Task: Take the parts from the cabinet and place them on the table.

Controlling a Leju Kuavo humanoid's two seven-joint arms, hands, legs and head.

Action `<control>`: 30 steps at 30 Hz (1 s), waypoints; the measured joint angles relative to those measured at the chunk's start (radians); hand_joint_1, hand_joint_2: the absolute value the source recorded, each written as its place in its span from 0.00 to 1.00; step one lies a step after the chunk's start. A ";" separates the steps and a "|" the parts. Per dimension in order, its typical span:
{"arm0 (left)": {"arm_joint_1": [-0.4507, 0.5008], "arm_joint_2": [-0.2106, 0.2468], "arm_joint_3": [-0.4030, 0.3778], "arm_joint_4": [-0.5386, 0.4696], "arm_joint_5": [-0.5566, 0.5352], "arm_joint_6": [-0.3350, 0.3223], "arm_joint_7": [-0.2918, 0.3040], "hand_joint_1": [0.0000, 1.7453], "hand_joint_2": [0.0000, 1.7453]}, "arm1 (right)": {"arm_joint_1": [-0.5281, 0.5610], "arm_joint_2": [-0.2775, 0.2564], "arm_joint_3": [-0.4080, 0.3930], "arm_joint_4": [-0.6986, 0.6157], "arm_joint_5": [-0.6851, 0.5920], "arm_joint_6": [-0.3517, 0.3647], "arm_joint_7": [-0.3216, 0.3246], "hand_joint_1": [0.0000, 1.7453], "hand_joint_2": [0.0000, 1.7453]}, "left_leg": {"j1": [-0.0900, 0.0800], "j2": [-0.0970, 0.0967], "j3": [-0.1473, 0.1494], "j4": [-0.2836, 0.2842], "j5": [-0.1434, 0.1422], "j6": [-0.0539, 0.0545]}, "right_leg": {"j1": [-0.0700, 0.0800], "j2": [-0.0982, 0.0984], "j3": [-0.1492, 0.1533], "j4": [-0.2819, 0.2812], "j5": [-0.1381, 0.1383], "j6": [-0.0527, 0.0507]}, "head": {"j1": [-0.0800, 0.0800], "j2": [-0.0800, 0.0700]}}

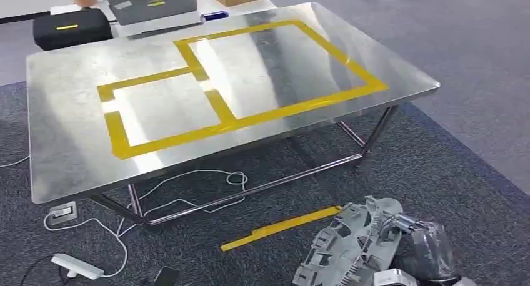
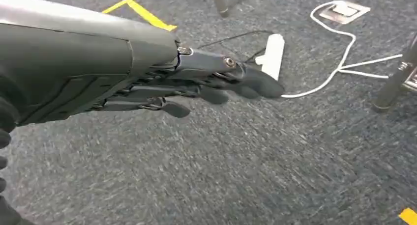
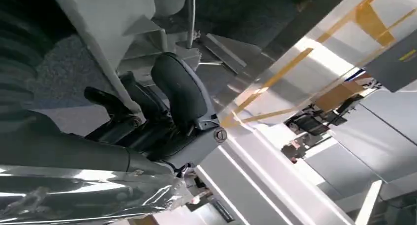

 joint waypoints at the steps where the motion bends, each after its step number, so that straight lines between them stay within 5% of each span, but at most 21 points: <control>1: 0.002 -0.001 0.000 0.000 0.000 0.000 0.000 0.00 1.00 | -0.001 -0.002 0.004 0.004 0.000 0.000 0.001 1.00 1.00 | 0.001 0.000 0.009 0.000 -0.007 -0.003 | -0.002 -0.001 -0.008 -0.012 0.024 0.004 | -0.001 0.000; 4: 0.002 -0.002 0.000 0.000 0.000 0.000 0.000 0.00 1.00 | -0.001 -0.008 0.011 0.006 0.000 -0.003 0.005 1.00 1.00 | 0.007 0.000 0.051 0.001 -0.036 -0.017 | -0.010 -0.010 0.077 -0.238 0.185 0.017 | 0.000 0.000; 5: 0.001 0.000 0.000 0.000 0.000 0.000 0.000 0.00 1.00 | -0.004 -0.008 0.014 0.010 0.000 -0.004 0.007 1.00 1.00 | 0.006 0.001 0.057 0.000 -0.043 -0.023 | -0.005 -0.014 0.086 -0.251 0.171 0.016 | 0.001 0.000; 6: -0.002 0.000 0.000 0.000 0.000 0.000 0.000 0.00 1.00 | -0.009 -0.008 0.016 0.011 -0.002 -0.008 0.009 1.00 1.00 | 0.002 0.001 0.052 0.006 -0.051 -0.032 | 0.002 -0.017 0.090 -0.289 0.142 0.000 | 0.005 0.000; 7: -0.001 -0.001 0.000 0.000 0.000 0.000 0.000 0.00 1.00 | -0.009 -0.010 0.017 0.012 -0.002 -0.010 0.010 1.00 1.00 | 0.002 0.002 0.049 0.006 -0.056 -0.036 | 0.002 -0.011 0.101 -0.279 0.153 -0.019 | 0.002 0.000; 10: -0.002 0.000 0.000 0.000 0.000 0.003 0.000 0.00 1.00 | -0.003 -0.010 0.023 0.012 -0.003 -0.013 0.012 1.00 1.00 | 0.004 0.004 0.054 0.023 -0.061 -0.046 | -0.002 -0.008 0.116 -0.282 0.148 -0.039 | -0.002 0.000; 12: -0.006 -0.001 0.000 0.000 0.000 0.004 0.000 0.00 1.00 | -0.008 -0.011 0.024 0.012 -0.005 -0.018 0.013 1.00 1.00 | 0.008 0.003 -0.011 0.148 -0.067 -0.059 | -0.002 -0.008 0.131 -0.284 0.136 -0.051 | -0.008 0.000; 15: -0.002 -0.001 0.000 0.000 0.000 0.004 0.000 0.00 1.00 | -0.009 -0.011 0.024 0.012 -0.006 -0.019 0.013 1.00 1.00 | 0.015 0.003 -0.145 0.329 -0.164 -0.068 | 0.001 -0.004 0.151 -0.284 0.114 -0.053 | -0.006 0.000; 16: 0.001 -0.001 0.000 0.000 0.000 0.004 0.000 0.00 1.00 | -0.008 -0.011 0.024 0.012 -0.006 -0.019 0.013 1.00 1.00 | 0.015 0.003 -0.164 0.331 -0.160 -0.067 | 0.002 -0.001 0.162 -0.284 0.106 -0.052 | -0.006 0.000; 17: 0.001 -0.001 0.000 0.000 0.000 0.004 0.000 0.00 1.00 | -0.007 -0.012 0.025 0.012 -0.006 -0.019 0.013 1.00 1.00 | 0.015 0.003 -0.166 0.303 -0.127 -0.063 | 0.003 0.002 0.176 -0.284 0.097 -0.052 | -0.007 0.000; 19: 0.001 0.000 0.000 0.000 0.000 0.005 0.000 0.00 1.00 | -0.009 -0.012 0.026 0.012 -0.006 -0.019 0.013 1.00 1.00 | 0.010 0.001 -0.135 0.170 -0.001 -0.045 | 0.006 0.003 0.205 -0.285 0.080 -0.051 | -0.006 0.000; 20: 0.002 0.000 0.000 0.000 0.000 0.006 0.000 0.00 1.00 | -0.009 -0.012 0.027 0.012 -0.006 -0.020 0.013 1.00 1.00 | 0.002 0.001 -0.122 0.097 0.074 -0.032 | 0.004 0.002 0.195 -0.289 0.073 -0.049 | -0.005 0.000; 22: 0.000 0.004 0.000 0.000 0.001 0.011 0.003 0.00 1.00 | -0.014 -0.012 0.032 0.014 -0.009 -0.023 0.016 1.00 1.00 | -0.009 -0.002 -0.116 0.057 0.053 -0.015 | 0.004 0.008 0.205 -0.284 0.065 -0.036 | -0.008 0.000; 26: -0.001 0.003 0.000 0.000 0.001 0.028 0.012 0.00 1.00 | -0.013 -0.016 0.037 0.014 -0.011 -0.025 0.017 1.00 1.00 | 0.000 -0.002 -0.090 0.024 0.063 -0.015 | 0.004 0.003 0.206 -0.285 0.044 -0.019 | -0.008 0.000; 27: -0.004 0.003 0.000 0.000 0.001 0.029 0.012 0.00 1.00 | -0.016 -0.016 0.038 0.014 -0.013 -0.025 0.016 1.00 1.00 | 0.001 -0.002 -0.084 0.022 0.059 -0.009 | 0.005 0.001 0.182 -0.238 0.018 -0.015 | -0.008 0.000; 30: -0.008 -0.001 0.000 0.000 0.000 0.030 0.013 0.00 1.00 | -0.015 -0.018 0.039 0.014 -0.016 -0.025 0.018 1.00 1.00 | 0.001 -0.001 -0.076 0.022 0.047 -0.006 | 0.003 0.001 0.045 -0.012 -0.065 -0.004 | -0.009 0.000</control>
